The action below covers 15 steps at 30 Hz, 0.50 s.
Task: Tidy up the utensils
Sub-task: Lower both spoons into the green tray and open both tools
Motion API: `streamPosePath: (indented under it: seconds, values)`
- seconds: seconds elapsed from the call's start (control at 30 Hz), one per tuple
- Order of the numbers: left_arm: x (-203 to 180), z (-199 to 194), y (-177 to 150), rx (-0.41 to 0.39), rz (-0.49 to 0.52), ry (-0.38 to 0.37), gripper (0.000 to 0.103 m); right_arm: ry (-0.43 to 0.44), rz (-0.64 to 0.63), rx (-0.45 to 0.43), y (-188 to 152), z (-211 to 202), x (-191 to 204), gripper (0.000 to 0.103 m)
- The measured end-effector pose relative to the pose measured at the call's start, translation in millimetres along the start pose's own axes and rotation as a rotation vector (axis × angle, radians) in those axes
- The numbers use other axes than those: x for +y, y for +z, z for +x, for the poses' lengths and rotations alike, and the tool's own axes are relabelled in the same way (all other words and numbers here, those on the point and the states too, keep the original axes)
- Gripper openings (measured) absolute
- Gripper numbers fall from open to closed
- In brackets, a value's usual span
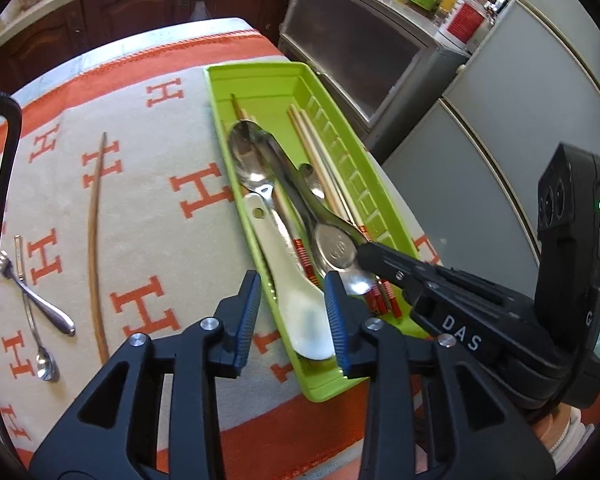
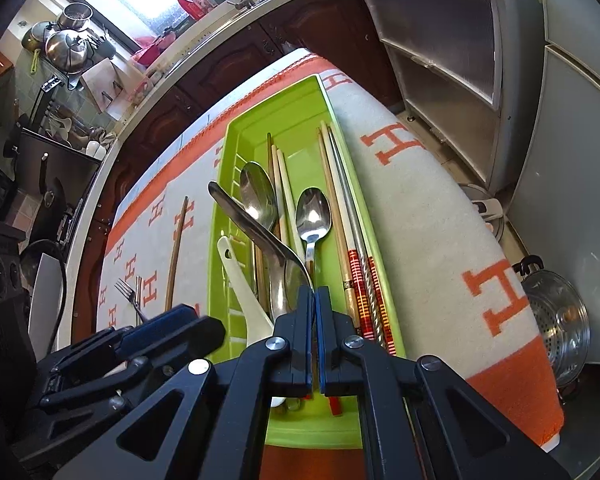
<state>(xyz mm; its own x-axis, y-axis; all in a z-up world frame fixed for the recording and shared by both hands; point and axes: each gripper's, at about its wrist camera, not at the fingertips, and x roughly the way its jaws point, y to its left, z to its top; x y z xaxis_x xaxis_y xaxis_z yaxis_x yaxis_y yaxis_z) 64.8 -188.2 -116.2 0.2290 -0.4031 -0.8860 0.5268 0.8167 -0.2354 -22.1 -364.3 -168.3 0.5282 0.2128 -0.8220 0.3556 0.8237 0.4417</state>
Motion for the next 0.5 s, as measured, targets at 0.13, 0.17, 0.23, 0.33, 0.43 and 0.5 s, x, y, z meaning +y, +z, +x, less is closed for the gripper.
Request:
streamPosePath:
  seconds: [0.13,0.17,0.23,0.33,0.43,0.5]
  values:
    - [15,-15,-1,-0.043,-0.05,0.041,0.029,-0.008,-0.006,0.049,-2,4,0,0.003]
    - [20,-20,-2,-0.055,-0.064,0.057,0.029,-0.012,-0.005,0.057,-4,5,0,0.003]
    - [31,-28,-5,-0.071,-0.089,0.082,0.029,-0.026,-0.005,0.063,-5,6,-1,0.006]
    - [49,-37,-10,-0.083,-0.131,0.121,0.029,-0.049,-0.013,0.06,-6,7,4,0.022]
    - [68,-45,-17,-0.083,-0.172,0.17,0.029,-0.077,-0.036,0.033,-8,3,11,0.03]
    - [82,-48,-21,-0.085,-0.206,0.19,0.029,-0.093,-0.058,0.019,-9,1,19,0.03]
